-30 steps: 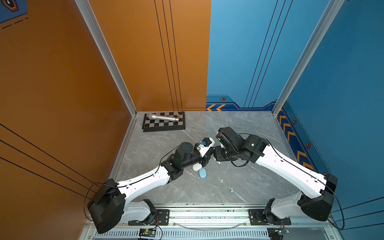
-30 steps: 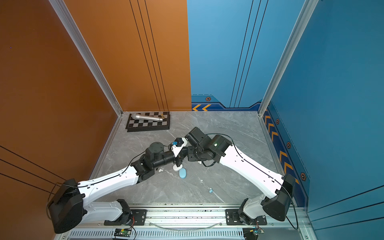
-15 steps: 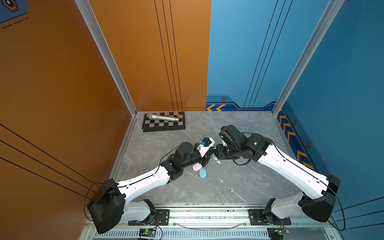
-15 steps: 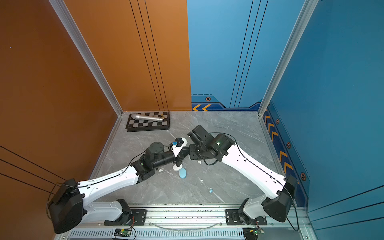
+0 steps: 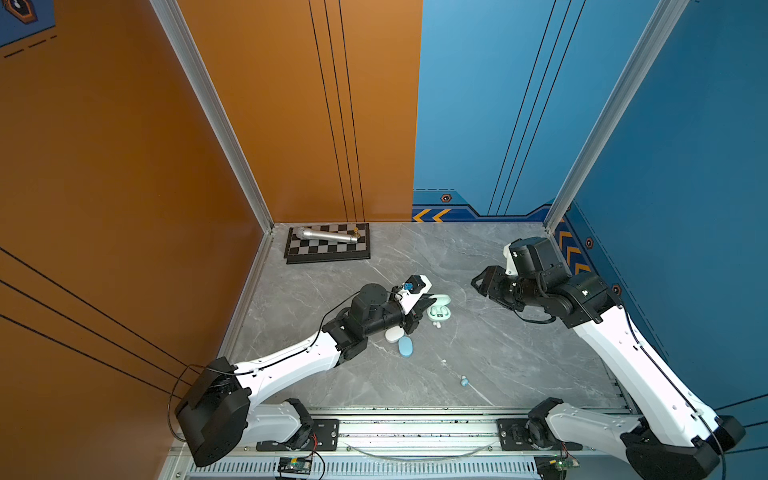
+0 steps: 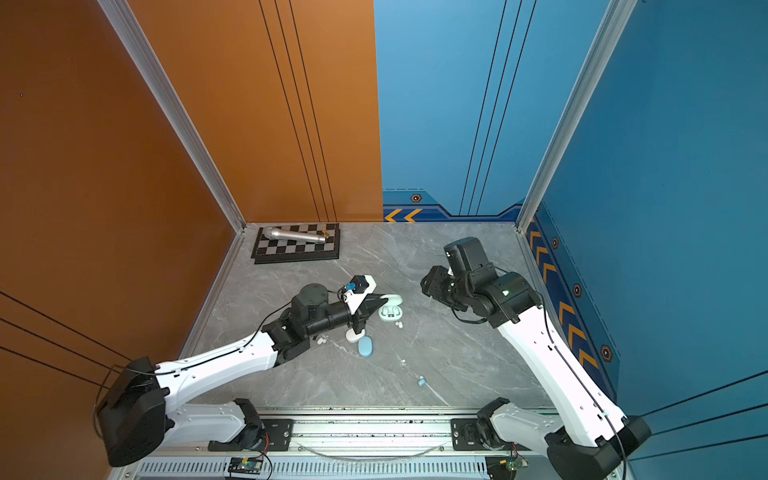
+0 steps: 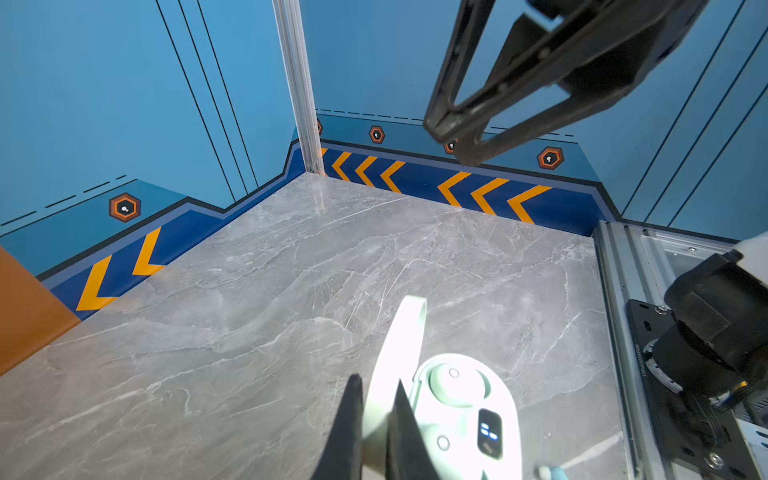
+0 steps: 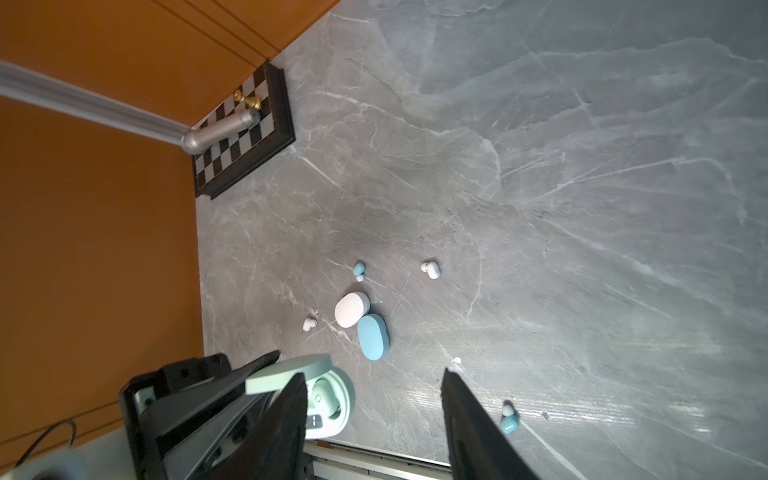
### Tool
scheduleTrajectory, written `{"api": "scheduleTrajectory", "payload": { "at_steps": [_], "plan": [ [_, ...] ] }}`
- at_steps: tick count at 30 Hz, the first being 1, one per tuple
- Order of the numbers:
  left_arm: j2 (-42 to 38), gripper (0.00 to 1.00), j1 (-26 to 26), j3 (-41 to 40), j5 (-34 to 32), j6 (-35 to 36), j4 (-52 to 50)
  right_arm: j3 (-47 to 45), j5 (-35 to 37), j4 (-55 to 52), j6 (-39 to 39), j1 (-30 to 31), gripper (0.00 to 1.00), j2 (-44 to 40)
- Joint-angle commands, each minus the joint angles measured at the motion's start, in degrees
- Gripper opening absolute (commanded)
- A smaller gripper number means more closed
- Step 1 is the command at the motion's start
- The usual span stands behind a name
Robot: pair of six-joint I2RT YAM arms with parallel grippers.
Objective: Insert wireless bluetooth earbuds into charging case
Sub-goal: Insert the wireless bluetooth earbud into the charging case, then place the charging case at the center of the table.
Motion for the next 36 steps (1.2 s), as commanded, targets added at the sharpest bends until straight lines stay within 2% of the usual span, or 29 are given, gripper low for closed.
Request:
{"api": "scheduleTrajectory", "payload": {
  "at_steps": [1,5,12,22,36],
  "plan": [
    [0.74,0.0,-1.67,1.91,1.44,1.5,1.06,-5.16,-4.38,-0.95,8.54,-3.15,0.56,-1.03],
    [2.07,0.0,-2.98,2.52,0.47,2.63,1.06,-8.64,-7.29,1.27,13.92,-5.37,0.56,-2.83],
    [5.34,0.0,-4.86,4.68,-1.47,3.8,1.16,-9.85,-11.88,2.66,17.12,-5.52,0.56,-3.41],
    [9.9,0.0,-5.79,6.79,-5.45,5.34,2.64,-17.4,-15.91,10.32,33.16,-5.11,0.51,-7.55],
    [12.5,0.0,-7.31,8.43,-6.85,6.45,3.48,-18.25,-15.83,15.63,38.63,-3.63,0.46,-7.1]
  ]
}}
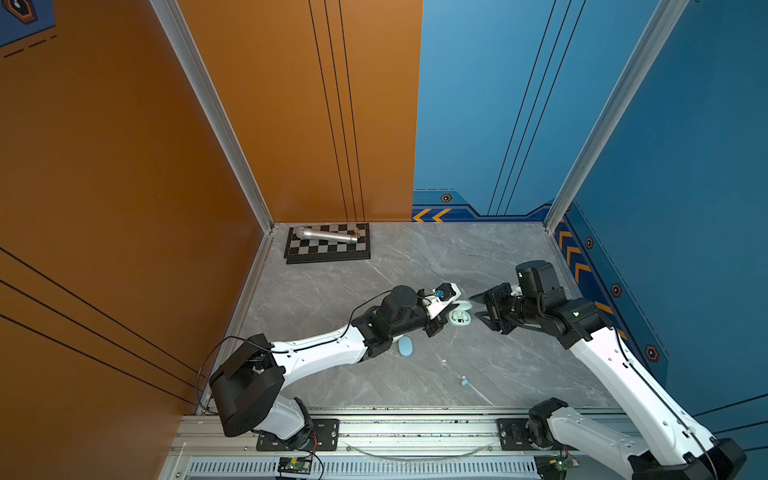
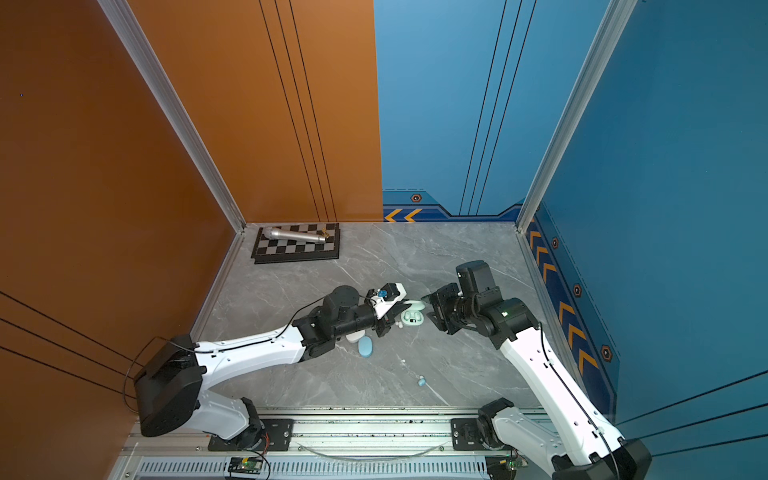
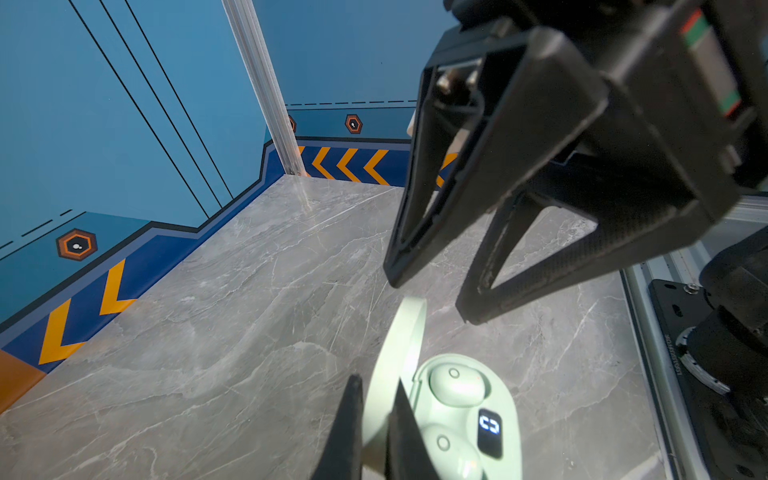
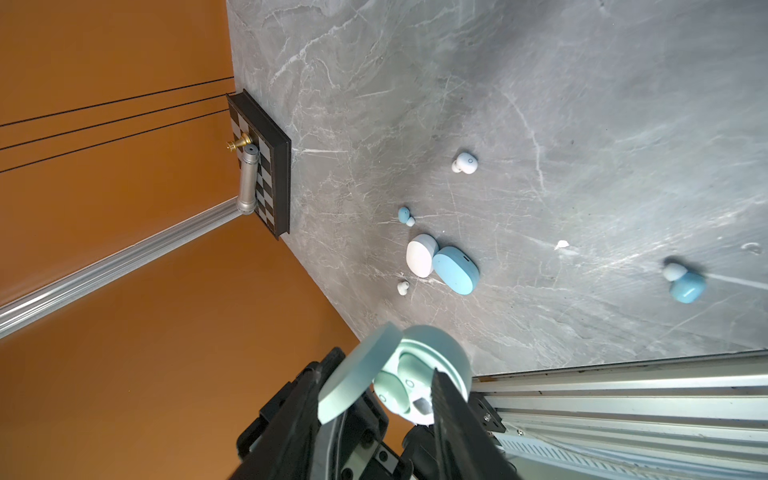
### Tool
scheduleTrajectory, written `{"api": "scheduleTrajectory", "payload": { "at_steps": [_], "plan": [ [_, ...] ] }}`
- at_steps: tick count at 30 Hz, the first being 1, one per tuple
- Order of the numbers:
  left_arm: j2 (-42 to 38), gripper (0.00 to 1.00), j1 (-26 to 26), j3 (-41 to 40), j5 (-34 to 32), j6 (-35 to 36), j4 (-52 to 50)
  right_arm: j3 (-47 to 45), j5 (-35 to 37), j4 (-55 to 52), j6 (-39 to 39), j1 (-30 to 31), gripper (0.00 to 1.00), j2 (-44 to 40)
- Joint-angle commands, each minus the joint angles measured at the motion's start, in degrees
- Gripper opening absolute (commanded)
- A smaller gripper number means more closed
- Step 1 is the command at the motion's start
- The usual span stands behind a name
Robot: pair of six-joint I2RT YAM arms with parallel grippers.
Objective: Insert wireless bluetooth earbuds into charging case
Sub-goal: Place the charging case at the center of the table.
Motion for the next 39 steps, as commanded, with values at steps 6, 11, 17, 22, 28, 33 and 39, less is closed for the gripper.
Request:
{"api": "scheduleTrajectory", "payload": {
  "at_steps": [6,11,17,22,28,33,39],
  "plan": [
    [1.05,0.0,-1.03,1.59,-2.3,1.25,2.11,-0.32,-0.06,4.17,3.31,1.56,0.42,1.42],
    [1.36,0.0,-1.59,1.78,-3.1,1.4,2.74,-1.02,0.55,5.23,3.99,2.39,0.36,1.97],
    [1.36,0.0,-2.17,1.94,-3.89,1.94,3.1,-1.65,1.4,6.06,4.45,2.54,0.31,2.05],
    [1.32,0.0,-2.59,1.95,-4.24,2.24,3.18,-1.76,1.6,6.61,4.43,2.7,0.27,2.61],
    [1.36,0.0,-3.01,2.04,-4.33,2.3,3.45,-1.88,1.85,7.29,4.4,2.74,0.25,3.54],
    [1.44,0.0,-3.15,2.08,-4.44,2.27,3.62,-1.97,2.05,7.97,4.36,2.83,0.22,4.07],
    [1.46,0.0,-3.38,2.14,-4.85,2.09,4.15,-2.33,2.13,8.2,4.38,2.83,0.19,4.43]
  ]
}}
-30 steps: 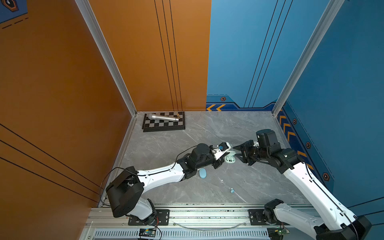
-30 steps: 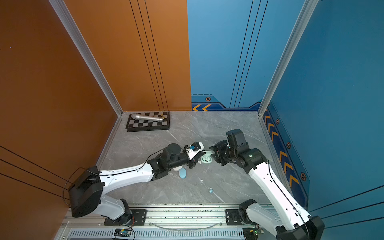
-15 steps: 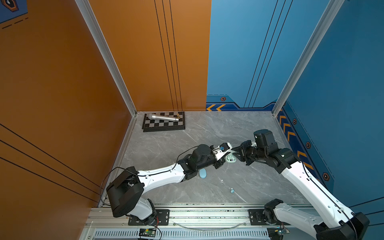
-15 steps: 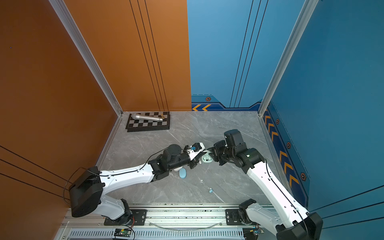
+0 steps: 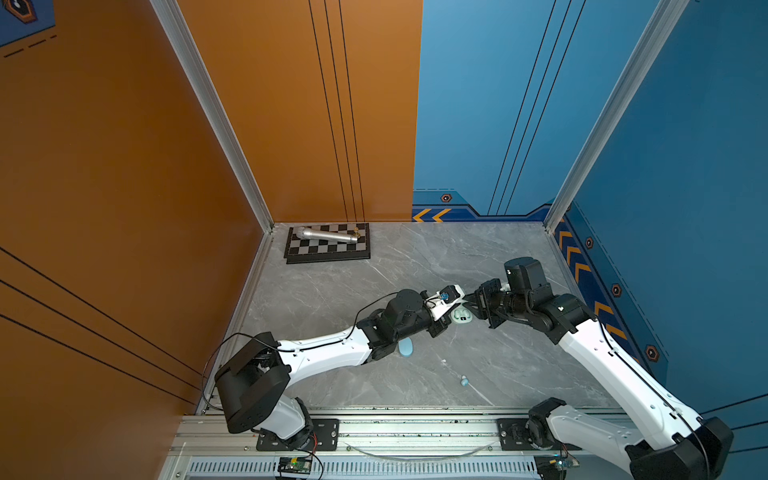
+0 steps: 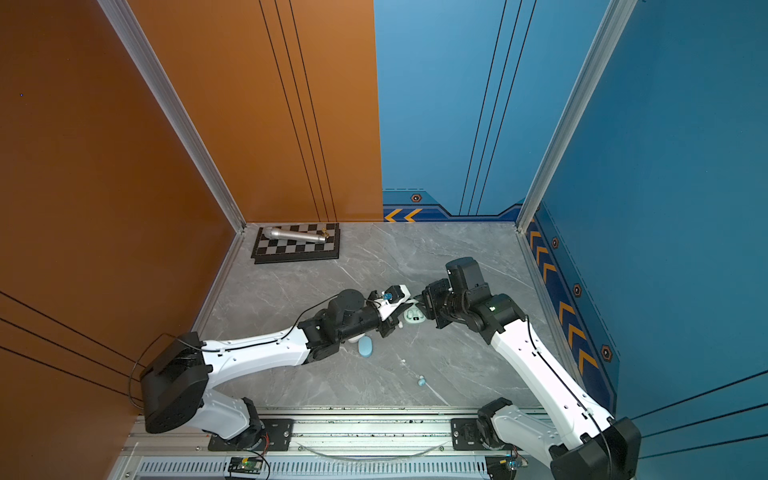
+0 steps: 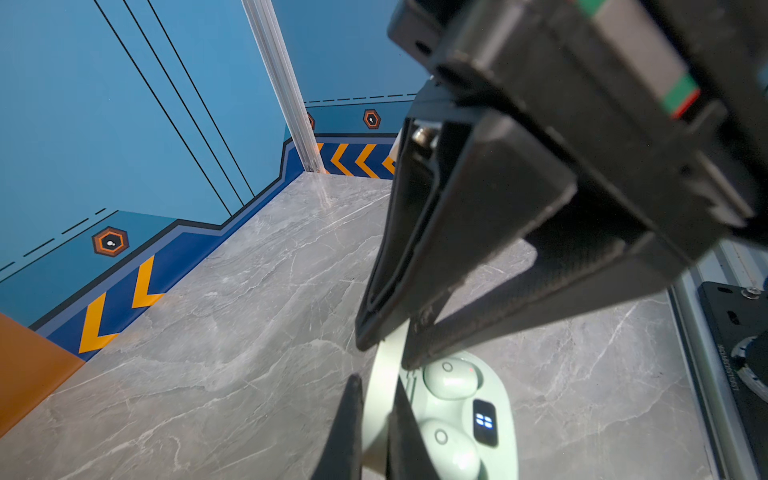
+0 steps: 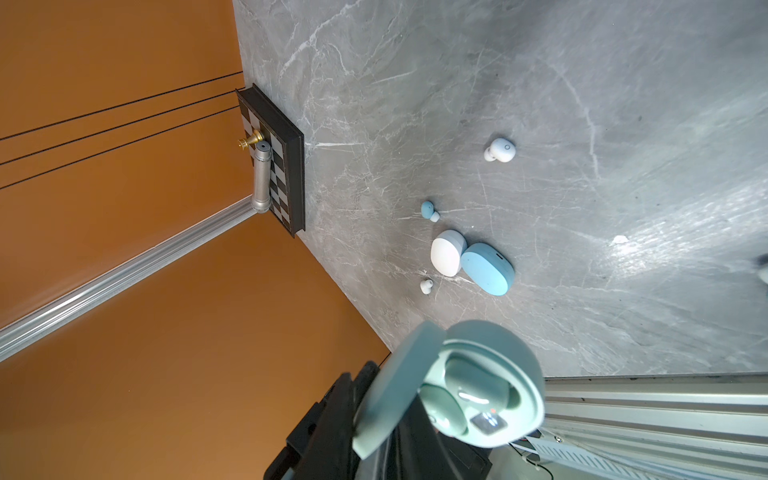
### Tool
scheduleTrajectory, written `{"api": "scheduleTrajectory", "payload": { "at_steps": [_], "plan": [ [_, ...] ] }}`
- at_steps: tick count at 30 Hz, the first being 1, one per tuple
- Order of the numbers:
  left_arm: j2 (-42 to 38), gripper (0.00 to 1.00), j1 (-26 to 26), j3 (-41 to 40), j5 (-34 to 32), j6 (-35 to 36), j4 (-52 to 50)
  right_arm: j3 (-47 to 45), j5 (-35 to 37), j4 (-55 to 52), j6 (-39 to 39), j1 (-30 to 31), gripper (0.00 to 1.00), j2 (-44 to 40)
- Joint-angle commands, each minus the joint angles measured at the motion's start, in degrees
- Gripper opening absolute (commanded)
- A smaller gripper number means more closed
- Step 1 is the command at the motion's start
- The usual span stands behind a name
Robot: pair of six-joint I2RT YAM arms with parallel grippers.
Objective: Insert wireless bluetooth earbuds into charging case
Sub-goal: Place the charging case at the center of the table.
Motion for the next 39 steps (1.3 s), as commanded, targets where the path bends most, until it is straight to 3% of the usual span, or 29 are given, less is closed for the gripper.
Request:
{"api": "scheduleTrajectory", "payload": {
  "at_steps": [1,19,27,33,39],
  "plan": [
    [0.07,0.0,-1.48,1.96,0.9,0.75,2.66,-1.13,1.85,0.95,-0.69,0.45,0.18,0.71],
    [0.36,0.01,-2.22,1.77,-0.46,0.77,3.24,-0.92,2.51,1.91,-0.6,0.06,0.12,1.5],
    [0.14,0.12,-2.21,1.7,-1.07,0.67,3.41,-0.66,3.29,1.91,-1.38,0.06,0.07,1.5],
    [-0.25,0.3,-2.2,1.36,-1.16,0.27,3.58,-0.4,3.96,1.86,-2.18,-0.04,0.05,1.59],
    [-1.94,0.4,-1.69,0.5,-0.38,-2.18,4.62,-0.23,4.3,1.43,-4.39,-0.55,0.05,2.11]
  ]
}}
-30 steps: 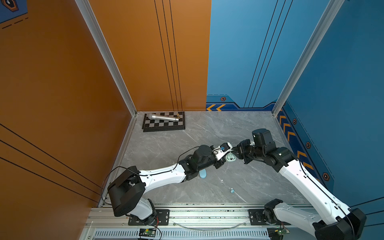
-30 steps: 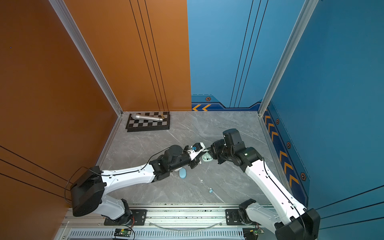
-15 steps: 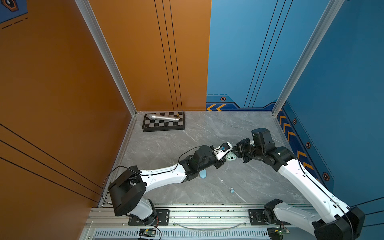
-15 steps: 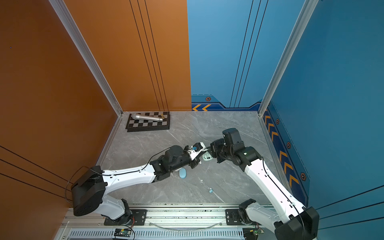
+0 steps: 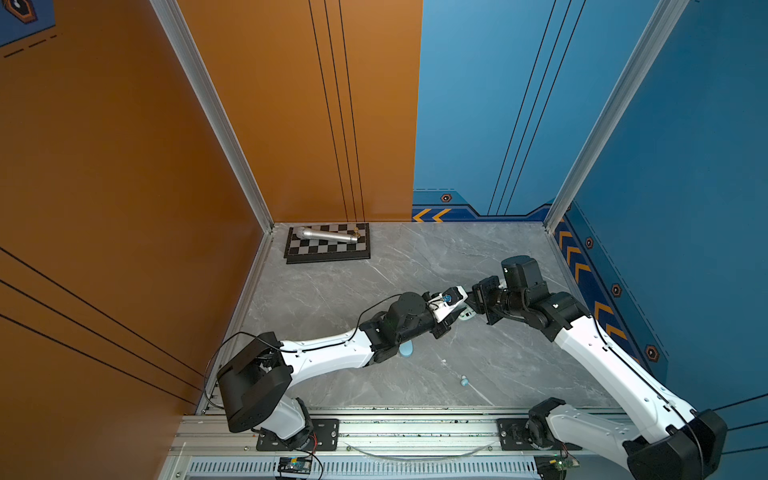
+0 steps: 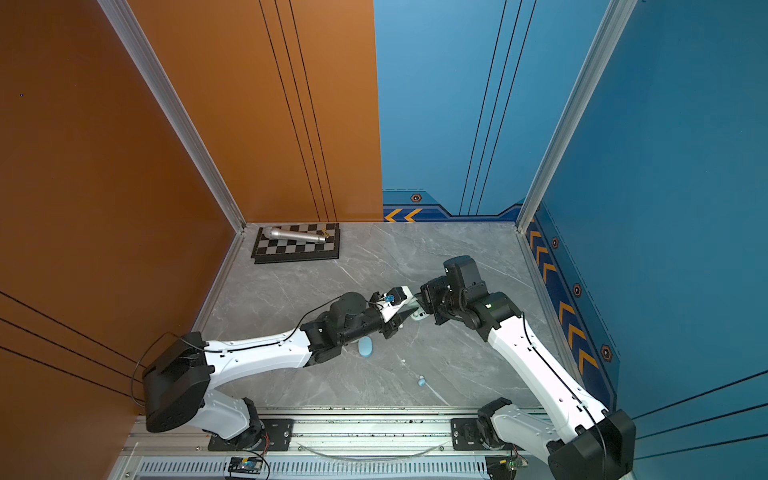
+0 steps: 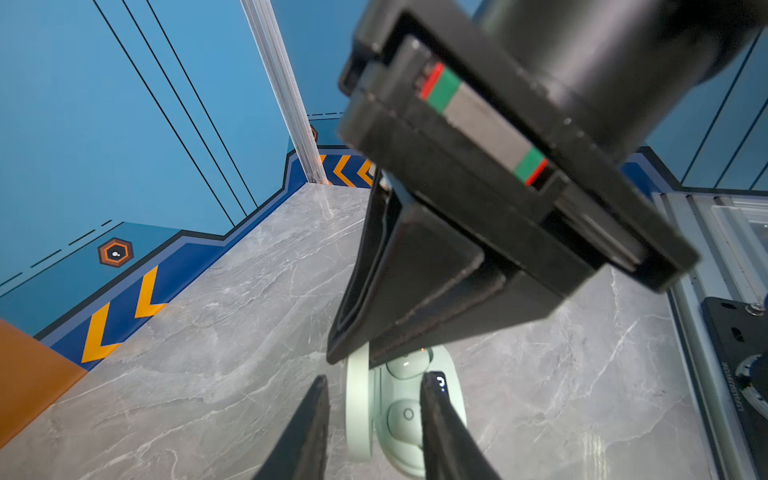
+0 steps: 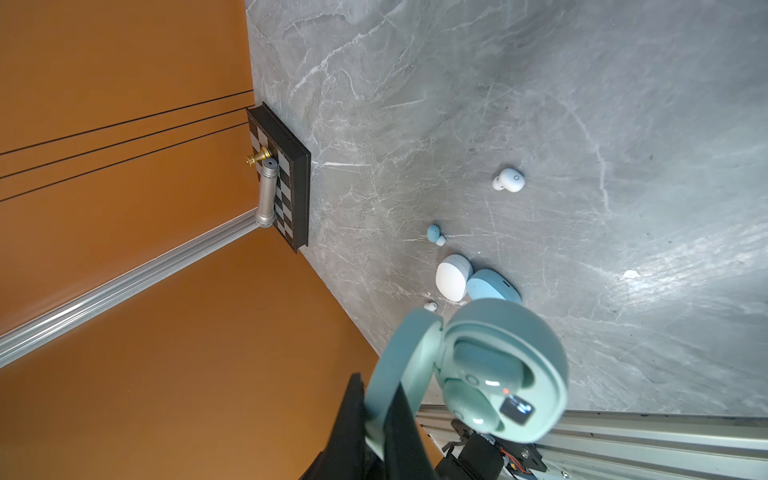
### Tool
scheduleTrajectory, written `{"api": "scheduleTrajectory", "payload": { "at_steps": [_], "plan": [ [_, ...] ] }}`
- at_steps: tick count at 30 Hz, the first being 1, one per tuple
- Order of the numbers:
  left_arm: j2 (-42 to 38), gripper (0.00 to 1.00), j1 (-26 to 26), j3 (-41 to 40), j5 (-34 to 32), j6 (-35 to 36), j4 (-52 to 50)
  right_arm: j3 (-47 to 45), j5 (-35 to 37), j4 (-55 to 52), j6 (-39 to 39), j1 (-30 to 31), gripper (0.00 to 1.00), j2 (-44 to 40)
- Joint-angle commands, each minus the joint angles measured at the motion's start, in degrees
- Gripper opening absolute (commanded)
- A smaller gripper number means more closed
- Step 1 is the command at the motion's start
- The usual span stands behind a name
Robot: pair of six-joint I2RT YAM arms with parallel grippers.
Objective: Insert wireless bluetooth earbuds into charging case
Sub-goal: Place the charging case at the center of the table.
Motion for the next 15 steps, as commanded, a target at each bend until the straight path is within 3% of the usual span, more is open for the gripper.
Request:
{"api": "scheduleTrajectory", "payload": {
  "at_steps": [1,7,15],
  "plan": [
    [-2.79,0.41,-0.01,0.19,1.3,-2.0,2.35,0.04,1.64,-1.35,-3.02,-0.53,0.05,0.56],
    [-8.67,0.49,2.27,-3.73,0.2,-7.57,2.26,0.69,1.21,-4.76,-9.86,-2.24,0.05,2.27],
    [-16.38,0.55,9.01,-10.68,1.57,-22.08,2.26,3.69,-0.72,-11.66,-34.22,-4.06,0.06,11.38]
  ]
}}
